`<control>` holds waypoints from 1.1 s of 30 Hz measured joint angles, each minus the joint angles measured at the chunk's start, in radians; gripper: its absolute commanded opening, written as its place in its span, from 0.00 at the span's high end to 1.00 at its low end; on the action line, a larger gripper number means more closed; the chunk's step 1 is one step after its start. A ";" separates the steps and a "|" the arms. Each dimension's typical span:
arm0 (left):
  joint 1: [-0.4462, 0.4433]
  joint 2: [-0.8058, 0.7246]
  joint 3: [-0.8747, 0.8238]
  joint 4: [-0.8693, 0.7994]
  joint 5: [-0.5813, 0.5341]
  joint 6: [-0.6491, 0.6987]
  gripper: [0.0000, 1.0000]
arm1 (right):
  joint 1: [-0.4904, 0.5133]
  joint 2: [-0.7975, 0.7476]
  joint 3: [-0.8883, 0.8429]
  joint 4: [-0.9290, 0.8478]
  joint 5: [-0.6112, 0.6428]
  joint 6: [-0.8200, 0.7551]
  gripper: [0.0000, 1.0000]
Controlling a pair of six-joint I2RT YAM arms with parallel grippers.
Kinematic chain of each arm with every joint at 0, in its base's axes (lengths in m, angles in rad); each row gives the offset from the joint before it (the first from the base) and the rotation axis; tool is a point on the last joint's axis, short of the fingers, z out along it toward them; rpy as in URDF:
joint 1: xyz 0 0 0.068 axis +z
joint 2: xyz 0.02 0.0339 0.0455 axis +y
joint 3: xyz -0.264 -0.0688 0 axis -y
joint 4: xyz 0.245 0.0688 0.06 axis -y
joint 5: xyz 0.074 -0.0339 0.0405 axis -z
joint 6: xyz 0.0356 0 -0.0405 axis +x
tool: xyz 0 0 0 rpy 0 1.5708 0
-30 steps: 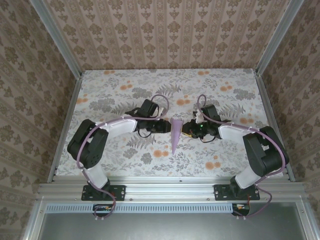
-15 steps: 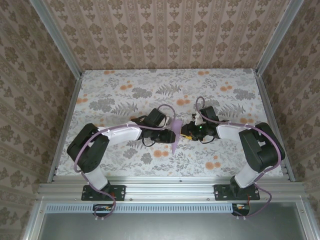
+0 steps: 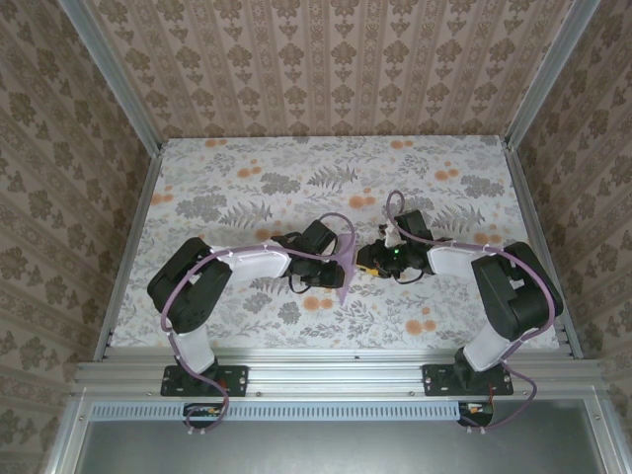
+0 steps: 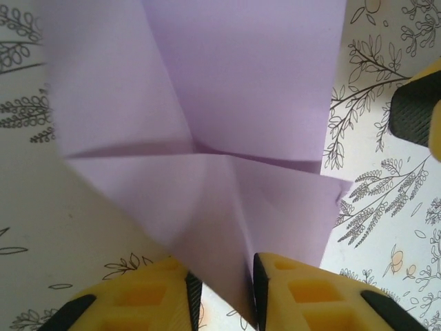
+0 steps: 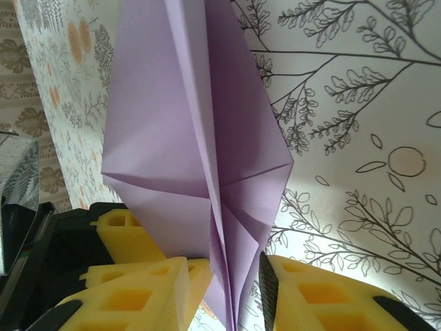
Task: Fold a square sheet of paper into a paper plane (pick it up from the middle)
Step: Move a paper plane to the center of the table.
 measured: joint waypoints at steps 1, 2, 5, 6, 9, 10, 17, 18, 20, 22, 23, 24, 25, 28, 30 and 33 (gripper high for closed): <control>0.000 0.000 0.000 0.000 0.000 -0.001 0.76 | 0.003 0.002 0.000 0.004 -0.002 0.002 0.64; 0.000 0.000 0.000 0.000 0.001 -0.002 0.78 | 0.008 0.006 -0.001 0.009 -0.004 0.004 0.63; 0.001 0.000 0.000 0.002 0.001 -0.003 0.80 | 0.025 0.021 -0.001 0.021 -0.007 0.015 0.63; 0.001 0.000 -0.001 0.002 0.001 -0.003 0.81 | 0.031 0.025 -0.002 0.024 -0.007 0.019 0.63; 0.005 0.000 -0.007 0.010 0.004 -0.004 0.82 | 0.047 0.038 -0.002 0.036 -0.007 0.023 0.61; 0.007 0.000 -0.010 0.014 0.006 -0.004 0.82 | 0.051 0.043 -0.002 0.039 -0.007 0.025 0.60; 0.021 0.000 -0.034 0.050 0.025 -0.022 0.83 | 0.083 0.079 -0.001 0.049 -0.007 0.028 0.59; 0.021 0.000 -0.037 0.055 0.028 -0.025 0.83 | 0.086 0.082 0.000 0.049 -0.007 0.029 0.59; 0.023 -0.002 -0.042 0.062 0.034 -0.026 0.83 | 0.089 0.082 0.003 0.050 -0.007 0.030 0.59; 0.027 -0.005 -0.049 0.070 0.038 -0.029 0.85 | 0.093 0.082 0.006 0.050 -0.007 0.033 0.59; 0.027 -0.005 -0.052 0.075 0.039 -0.030 0.86 | 0.095 0.082 0.007 0.053 -0.007 0.035 0.59; 0.029 -0.005 -0.055 0.079 0.042 -0.032 0.86 | 0.098 0.082 0.008 0.056 -0.008 0.041 0.59; 0.031 -0.006 -0.058 0.083 0.044 -0.034 0.86 | 0.100 0.082 0.008 0.058 -0.008 0.046 0.59; 0.035 -0.011 -0.069 0.097 0.053 -0.040 0.86 | 0.101 0.082 0.008 0.070 -0.010 0.056 0.58; 0.038 -0.013 -0.076 0.108 0.057 -0.044 0.86 | 0.101 0.082 0.008 0.081 -0.016 0.072 0.57; 0.044 -0.018 -0.089 0.124 0.066 -0.050 0.86 | 0.101 0.082 0.007 0.119 -0.032 0.105 0.57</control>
